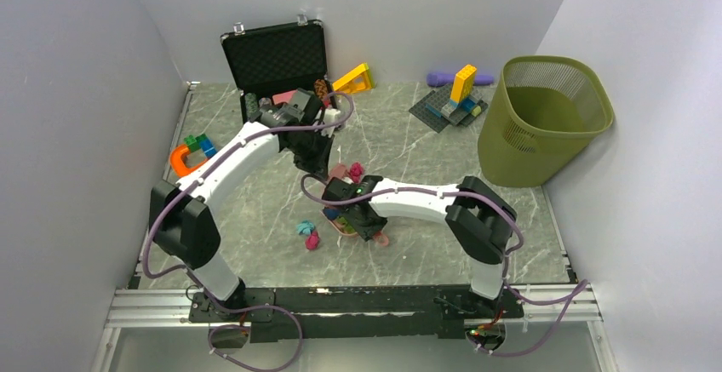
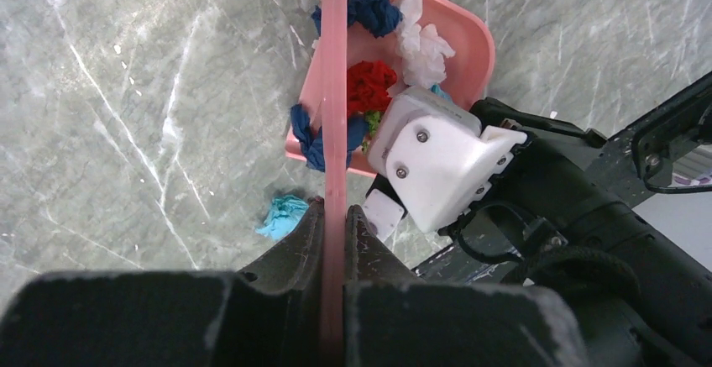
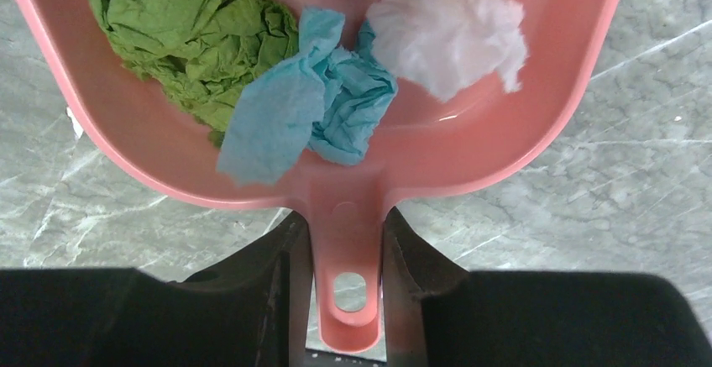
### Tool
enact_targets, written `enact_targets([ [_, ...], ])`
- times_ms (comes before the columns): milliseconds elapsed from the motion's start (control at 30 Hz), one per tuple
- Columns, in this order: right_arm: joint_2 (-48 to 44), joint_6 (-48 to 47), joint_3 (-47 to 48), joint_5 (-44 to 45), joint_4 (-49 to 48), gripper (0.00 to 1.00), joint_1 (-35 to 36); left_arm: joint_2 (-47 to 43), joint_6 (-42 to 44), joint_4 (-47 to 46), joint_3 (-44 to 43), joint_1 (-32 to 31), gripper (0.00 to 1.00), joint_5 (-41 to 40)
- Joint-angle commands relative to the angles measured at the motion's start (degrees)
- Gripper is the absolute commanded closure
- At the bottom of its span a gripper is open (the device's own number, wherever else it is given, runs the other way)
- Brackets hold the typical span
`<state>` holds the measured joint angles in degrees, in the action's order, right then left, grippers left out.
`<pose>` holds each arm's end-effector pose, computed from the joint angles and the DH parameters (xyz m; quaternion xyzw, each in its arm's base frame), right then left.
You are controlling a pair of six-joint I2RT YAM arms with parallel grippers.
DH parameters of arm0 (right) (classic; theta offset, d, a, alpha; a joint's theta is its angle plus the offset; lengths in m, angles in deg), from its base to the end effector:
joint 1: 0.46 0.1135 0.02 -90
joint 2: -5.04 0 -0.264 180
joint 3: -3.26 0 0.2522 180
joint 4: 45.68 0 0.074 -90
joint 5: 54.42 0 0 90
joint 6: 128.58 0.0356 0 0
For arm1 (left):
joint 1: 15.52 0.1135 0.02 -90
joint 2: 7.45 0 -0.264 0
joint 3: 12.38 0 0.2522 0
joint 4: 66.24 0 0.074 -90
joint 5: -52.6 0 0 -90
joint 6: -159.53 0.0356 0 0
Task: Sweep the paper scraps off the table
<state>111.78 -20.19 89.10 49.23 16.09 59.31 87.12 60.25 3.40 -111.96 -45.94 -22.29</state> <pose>0.1812 0.2943 0.1686 -0.3430 0.9297 -0.0520 0.1240 0.2874 -0.1795 0.3008 0.2058 0.9454 -0.1946 0.1612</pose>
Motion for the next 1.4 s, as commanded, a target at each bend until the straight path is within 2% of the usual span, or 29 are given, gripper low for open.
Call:
enact_targets([
  [0,-4.8,1.8,-4.0,6.2,-6.7,1.0,0.2,-5.1,-1.9,1.7,-3.2,0.1,1.0,-0.1],
  [133,-9.1,1.4,-8.1,8.4,-10.2,1.0,0.5,-13.1,-6.6,-7.5,1.2,5.6,1.0,11.1],
  [200,-11.9,1.1,-10.0,8.5,-12.2,1.0,0.6,-15.8,-8.6,-10.4,2.5,8.3,1.0,13.5],
  [433,-20.9,0.0,-14.8,8.4,-16.8,1.0,0.7,-22.0,-8.8,-10.2,1.5,16.0,1.0,14.2],
  [567,-22.9,-0.8,-15.0,10.3,-16.2,1.0,0.6,-27.6,-12.0,-17.0,6.5,22.6,1.0,17.8],
  [700,-24.8,-0.7,-12.6,11.7,-13.5,1.0,0.6,-31.0,-11.8,-18.4,9.5,27.1,1.0,13.8],
  [867,-27.7,-1.3,-4.9,12.9,-7.2,1.0,-0.1,-33.5,-8.9,-17.5,12.1,28.7,1.0,4.4],
  [1067,-24.6,-0.1,9.0,16.3,5.9,1.0,-4.7,-34.1,-5.9,-17.2,15.3,28.7,1.0,-3.4],
  [1367,-25.4,-1.7,24.0,9.7,12.2,1.0,-20.8,-37.0,-6.4,-23.3,23.5,28.7,1.0,-3.4],
])
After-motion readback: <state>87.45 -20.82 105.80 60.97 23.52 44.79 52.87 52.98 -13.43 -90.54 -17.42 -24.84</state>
